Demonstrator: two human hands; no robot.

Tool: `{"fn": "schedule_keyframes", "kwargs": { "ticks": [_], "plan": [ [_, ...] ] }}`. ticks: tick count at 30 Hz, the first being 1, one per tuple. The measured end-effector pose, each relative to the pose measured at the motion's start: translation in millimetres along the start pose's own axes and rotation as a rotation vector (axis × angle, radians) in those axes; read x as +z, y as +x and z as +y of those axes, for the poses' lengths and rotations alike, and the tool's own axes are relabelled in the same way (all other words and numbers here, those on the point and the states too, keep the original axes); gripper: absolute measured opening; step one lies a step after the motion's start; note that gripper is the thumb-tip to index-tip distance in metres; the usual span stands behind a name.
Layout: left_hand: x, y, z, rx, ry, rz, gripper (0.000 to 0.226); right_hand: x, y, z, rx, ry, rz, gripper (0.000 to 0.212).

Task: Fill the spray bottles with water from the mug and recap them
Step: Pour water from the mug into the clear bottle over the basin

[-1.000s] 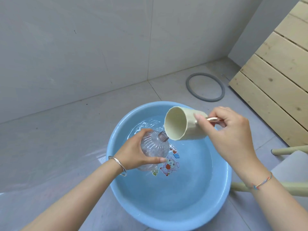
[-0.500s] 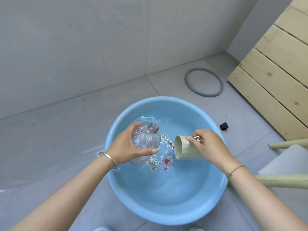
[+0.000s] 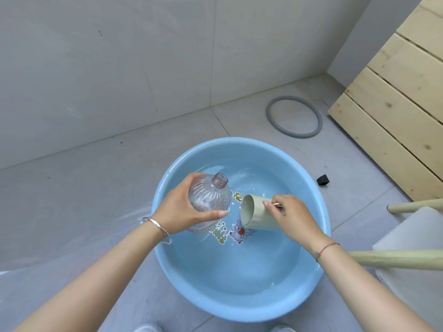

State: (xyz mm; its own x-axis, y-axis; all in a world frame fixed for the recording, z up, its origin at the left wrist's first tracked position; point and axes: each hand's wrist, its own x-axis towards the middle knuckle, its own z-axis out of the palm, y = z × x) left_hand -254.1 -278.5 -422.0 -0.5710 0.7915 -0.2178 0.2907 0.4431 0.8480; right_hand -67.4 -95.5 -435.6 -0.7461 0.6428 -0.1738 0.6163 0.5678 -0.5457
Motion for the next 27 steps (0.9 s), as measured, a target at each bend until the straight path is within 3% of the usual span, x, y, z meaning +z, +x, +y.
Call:
{"fn": "schedule_keyframes", "kwargs": {
  "ticks": [7,14,27],
  "plan": [
    [0,1,0,0.020,0.021,0.000,0.111,-23,-10,-2,0.163,0.367,0.107,0.043],
    [2,1,-2,0.019,0.015,0.005,0.095,-44,-22,-11,0.156,0.624,0.206,0.039],
    [8,-1,1,0.082,0.081,-0.085,0.096,-83,-39,-57,-0.024,0.662,0.365,0.044]
  ]
}}
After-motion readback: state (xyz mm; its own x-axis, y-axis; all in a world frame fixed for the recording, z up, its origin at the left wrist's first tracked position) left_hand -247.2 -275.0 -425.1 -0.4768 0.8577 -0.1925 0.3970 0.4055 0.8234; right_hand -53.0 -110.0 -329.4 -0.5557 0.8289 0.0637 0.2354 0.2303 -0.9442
